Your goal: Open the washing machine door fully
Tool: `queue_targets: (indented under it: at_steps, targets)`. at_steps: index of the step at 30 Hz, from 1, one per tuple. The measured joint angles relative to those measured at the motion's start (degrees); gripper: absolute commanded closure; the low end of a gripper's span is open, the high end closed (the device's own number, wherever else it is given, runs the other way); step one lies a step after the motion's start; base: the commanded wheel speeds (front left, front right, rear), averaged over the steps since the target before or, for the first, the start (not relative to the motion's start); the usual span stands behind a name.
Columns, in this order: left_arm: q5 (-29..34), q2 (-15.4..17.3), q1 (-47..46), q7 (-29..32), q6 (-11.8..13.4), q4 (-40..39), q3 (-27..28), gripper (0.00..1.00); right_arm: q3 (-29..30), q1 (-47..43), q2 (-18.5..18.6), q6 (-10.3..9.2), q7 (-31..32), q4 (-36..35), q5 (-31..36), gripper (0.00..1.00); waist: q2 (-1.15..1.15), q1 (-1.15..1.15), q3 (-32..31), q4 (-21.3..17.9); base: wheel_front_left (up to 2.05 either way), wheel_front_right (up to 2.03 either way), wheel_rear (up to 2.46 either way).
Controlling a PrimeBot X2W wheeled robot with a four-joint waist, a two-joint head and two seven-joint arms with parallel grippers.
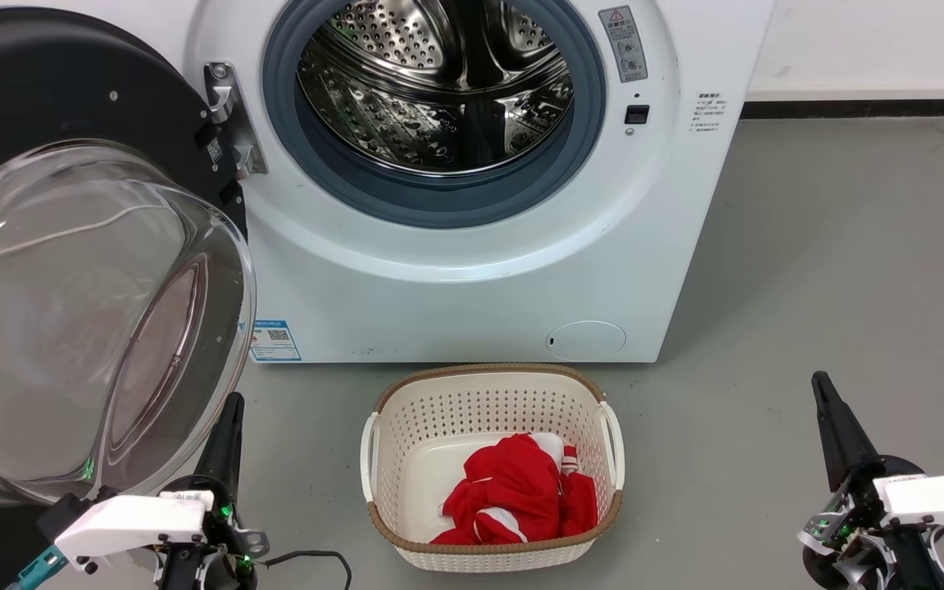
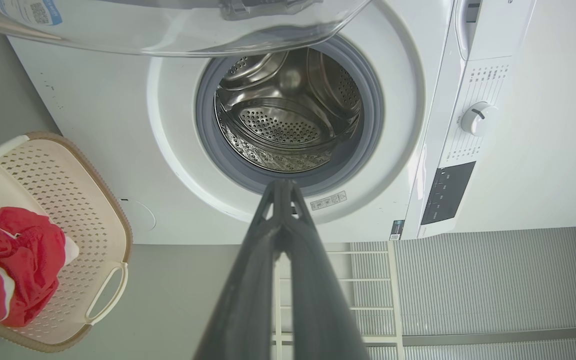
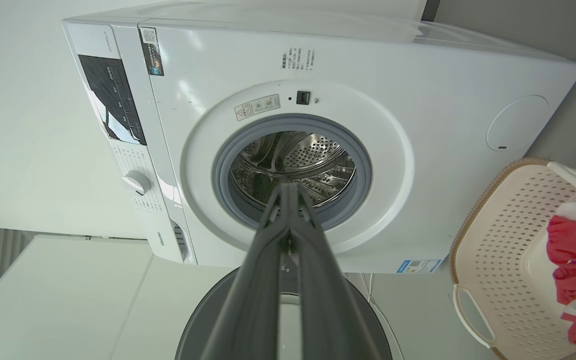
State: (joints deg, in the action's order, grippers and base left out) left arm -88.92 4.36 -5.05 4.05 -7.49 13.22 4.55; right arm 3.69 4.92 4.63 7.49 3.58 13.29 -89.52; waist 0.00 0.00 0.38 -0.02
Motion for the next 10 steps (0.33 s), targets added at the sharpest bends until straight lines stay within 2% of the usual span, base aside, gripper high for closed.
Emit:
queue_targets:
  at_steps: [10]
  targets:
    - [-4.6, -0.4, -0.9, 1.3, 0.0, 0.8, 0.4, 1.0, 0.7, 0.8, -0.1, 0.0, 1.2, 0.6, -4.5, 1.0, 0.0, 0.0, -0.2, 0.0, 0.0, 0.0, 0.0]
